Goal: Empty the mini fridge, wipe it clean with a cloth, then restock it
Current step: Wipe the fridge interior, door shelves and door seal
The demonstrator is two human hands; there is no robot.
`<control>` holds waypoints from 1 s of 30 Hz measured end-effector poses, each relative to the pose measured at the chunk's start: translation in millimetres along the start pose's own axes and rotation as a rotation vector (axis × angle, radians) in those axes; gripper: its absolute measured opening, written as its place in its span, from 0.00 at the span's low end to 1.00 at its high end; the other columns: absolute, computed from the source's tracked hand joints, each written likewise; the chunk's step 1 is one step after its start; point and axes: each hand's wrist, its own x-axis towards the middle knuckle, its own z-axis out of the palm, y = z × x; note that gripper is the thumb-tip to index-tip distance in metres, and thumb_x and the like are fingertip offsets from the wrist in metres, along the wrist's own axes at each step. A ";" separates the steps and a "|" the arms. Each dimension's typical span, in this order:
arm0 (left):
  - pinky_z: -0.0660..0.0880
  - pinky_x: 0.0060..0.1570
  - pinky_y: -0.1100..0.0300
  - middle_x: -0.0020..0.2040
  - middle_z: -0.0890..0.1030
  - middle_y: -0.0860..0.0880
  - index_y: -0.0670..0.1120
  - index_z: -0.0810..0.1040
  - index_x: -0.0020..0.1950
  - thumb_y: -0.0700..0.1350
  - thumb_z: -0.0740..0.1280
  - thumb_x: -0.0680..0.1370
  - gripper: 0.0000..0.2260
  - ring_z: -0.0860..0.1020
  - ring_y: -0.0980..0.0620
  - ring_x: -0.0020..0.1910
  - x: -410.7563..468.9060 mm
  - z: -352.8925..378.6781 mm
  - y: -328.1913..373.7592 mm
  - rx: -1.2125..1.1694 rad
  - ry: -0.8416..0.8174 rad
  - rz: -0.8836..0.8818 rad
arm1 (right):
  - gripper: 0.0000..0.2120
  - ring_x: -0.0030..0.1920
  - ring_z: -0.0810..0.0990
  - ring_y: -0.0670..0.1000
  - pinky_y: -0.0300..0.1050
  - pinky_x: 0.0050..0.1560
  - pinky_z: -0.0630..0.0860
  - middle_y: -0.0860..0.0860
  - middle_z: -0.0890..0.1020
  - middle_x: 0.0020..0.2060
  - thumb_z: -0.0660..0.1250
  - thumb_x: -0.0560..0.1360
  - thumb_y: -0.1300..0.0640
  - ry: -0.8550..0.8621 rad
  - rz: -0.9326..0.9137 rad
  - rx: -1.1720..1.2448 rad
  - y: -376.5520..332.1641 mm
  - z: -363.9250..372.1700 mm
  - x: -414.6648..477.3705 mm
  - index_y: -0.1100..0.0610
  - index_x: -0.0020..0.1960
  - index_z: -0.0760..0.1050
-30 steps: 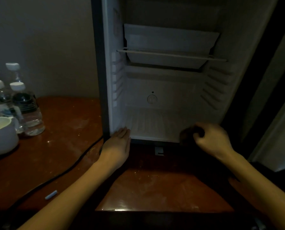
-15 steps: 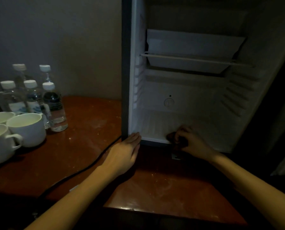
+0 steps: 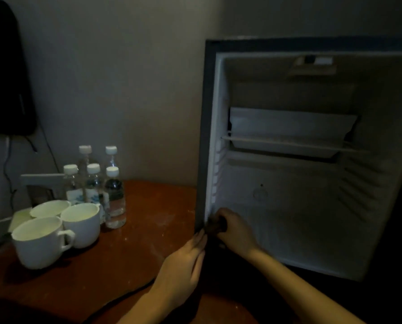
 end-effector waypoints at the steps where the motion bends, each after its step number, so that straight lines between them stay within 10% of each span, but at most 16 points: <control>1: 0.54 0.70 0.74 0.75 0.54 0.63 0.56 0.58 0.76 0.51 0.52 0.81 0.22 0.54 0.68 0.74 5.7 -9.8 3.5 -0.020 0.045 0.003 | 0.12 0.48 0.78 0.57 0.41 0.41 0.70 0.53 0.77 0.44 0.68 0.67 0.66 0.084 -0.050 0.006 -6.8 -19.7 8.0 0.51 0.44 0.72; 7: 0.49 0.61 0.84 0.78 0.54 0.57 0.50 0.52 0.78 0.39 0.56 0.82 0.26 0.54 0.66 0.72 77.4 -55.2 20.6 -0.141 0.358 -0.125 | 0.19 0.67 0.71 0.57 0.50 0.66 0.70 0.56 0.75 0.64 0.66 0.74 0.64 0.821 -0.734 -0.323 -107.7 -166.9 91.5 0.58 0.64 0.75; 13: 0.57 0.51 0.88 0.77 0.53 0.58 0.52 0.51 0.79 0.33 0.60 0.79 0.33 0.62 0.66 0.66 92.8 -57.6 17.4 -0.183 0.355 -0.201 | 0.15 0.71 0.69 0.56 0.55 0.72 0.64 0.55 0.77 0.66 0.61 0.79 0.61 0.869 -0.748 -0.565 -137.4 -185.3 156.1 0.61 0.63 0.78; 16: 0.72 0.40 0.74 0.77 0.53 0.60 0.54 0.50 0.79 0.33 0.59 0.78 0.34 0.79 0.61 0.48 77.1 -49.3 3.6 -0.175 0.328 -0.271 | 0.17 0.71 0.68 0.56 0.52 0.74 0.60 0.57 0.75 0.67 0.59 0.79 0.60 0.767 -0.807 -0.506 -106.3 -144.2 132.1 0.62 0.66 0.75; 21: 0.69 0.54 0.71 0.78 0.53 0.55 0.48 0.52 0.79 0.35 0.57 0.81 0.28 0.72 0.54 0.66 46.6 -34.2 -15.1 -0.163 0.262 -0.399 | 0.21 0.73 0.66 0.53 0.53 0.72 0.62 0.55 0.70 0.71 0.57 0.78 0.59 0.395 -0.825 -0.538 -32.7 -54.7 65.9 0.59 0.71 0.69; 26: 0.71 0.38 0.76 0.78 0.50 0.59 0.50 0.50 0.79 0.35 0.57 0.81 0.29 0.78 0.59 0.52 25.3 -19.1 -6.3 -0.185 0.090 -0.482 | 0.19 0.69 0.70 0.49 0.44 0.73 0.56 0.51 0.77 0.66 0.56 0.79 0.54 0.098 -0.917 -0.700 13.5 8.1 2.9 0.56 0.66 0.77; 30: 0.68 0.55 0.72 0.78 0.56 0.53 0.51 0.48 0.79 0.36 0.56 0.81 0.30 0.72 0.54 0.67 17.4 -5.8 9.2 -0.126 -0.030 -0.448 | 0.20 0.67 0.69 0.50 0.39 0.71 0.60 0.50 0.78 0.63 0.56 0.79 0.52 -0.127 -0.810 -0.655 23.4 36.5 -26.4 0.56 0.66 0.76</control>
